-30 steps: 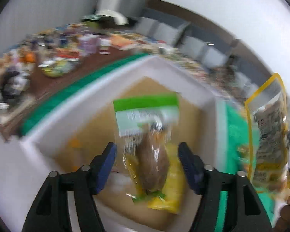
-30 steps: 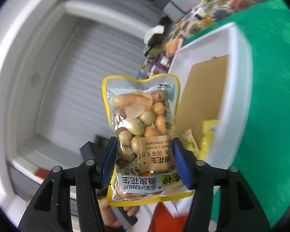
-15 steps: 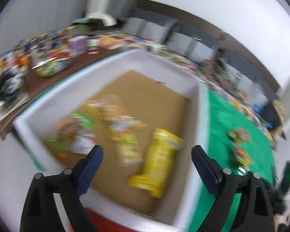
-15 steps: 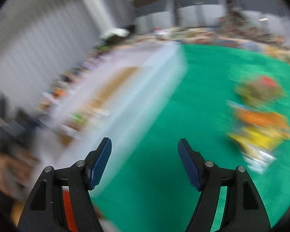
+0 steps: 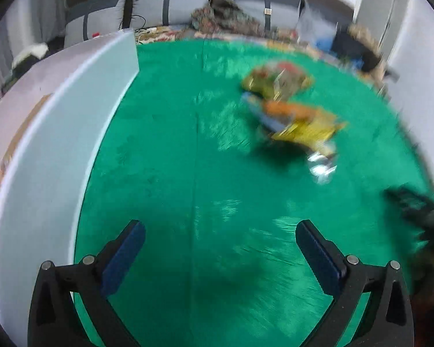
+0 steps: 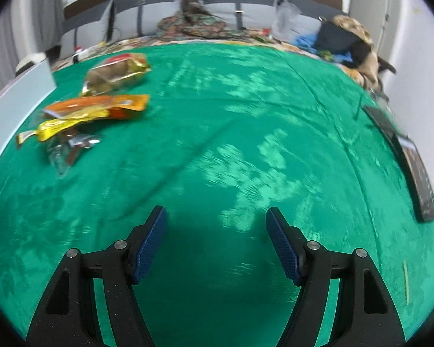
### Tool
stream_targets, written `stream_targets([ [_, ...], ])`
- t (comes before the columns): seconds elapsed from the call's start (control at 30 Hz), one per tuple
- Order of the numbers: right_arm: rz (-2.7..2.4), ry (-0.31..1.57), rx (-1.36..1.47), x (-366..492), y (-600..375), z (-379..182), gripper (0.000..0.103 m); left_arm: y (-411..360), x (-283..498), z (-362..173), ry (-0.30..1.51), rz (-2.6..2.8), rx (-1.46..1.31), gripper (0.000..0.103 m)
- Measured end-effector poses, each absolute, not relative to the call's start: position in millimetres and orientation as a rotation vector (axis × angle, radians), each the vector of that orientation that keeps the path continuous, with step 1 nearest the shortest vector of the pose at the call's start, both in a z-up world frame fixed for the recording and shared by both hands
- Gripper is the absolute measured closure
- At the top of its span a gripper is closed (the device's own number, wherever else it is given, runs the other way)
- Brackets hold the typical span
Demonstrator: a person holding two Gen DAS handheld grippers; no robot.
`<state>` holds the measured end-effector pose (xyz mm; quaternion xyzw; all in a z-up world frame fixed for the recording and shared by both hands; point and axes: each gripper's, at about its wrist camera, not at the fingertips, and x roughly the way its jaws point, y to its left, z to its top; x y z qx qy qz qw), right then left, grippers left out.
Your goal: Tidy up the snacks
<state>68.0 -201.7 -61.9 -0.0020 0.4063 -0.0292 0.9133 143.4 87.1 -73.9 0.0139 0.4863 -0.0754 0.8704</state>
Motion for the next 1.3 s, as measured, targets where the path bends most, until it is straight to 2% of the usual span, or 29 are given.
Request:
stream_targets([
  [0.17, -0.046, 0.832, 0.034, 61, -212, -62, 0.023, 87, 173, -102, 1.052, -0.105, 0.034, 0.0],
  [0.4, -0.062, 0.839, 0.01, 62, -209, -69, 0.019, 91, 189, -110, 0.986, -0.077, 0.038, 0.0],
  [1.3, -0.067, 0.839, 0.015, 58, -214, -69, 0.018, 92, 192, -112, 0.955, -0.077, 0.027, 0.0],
])
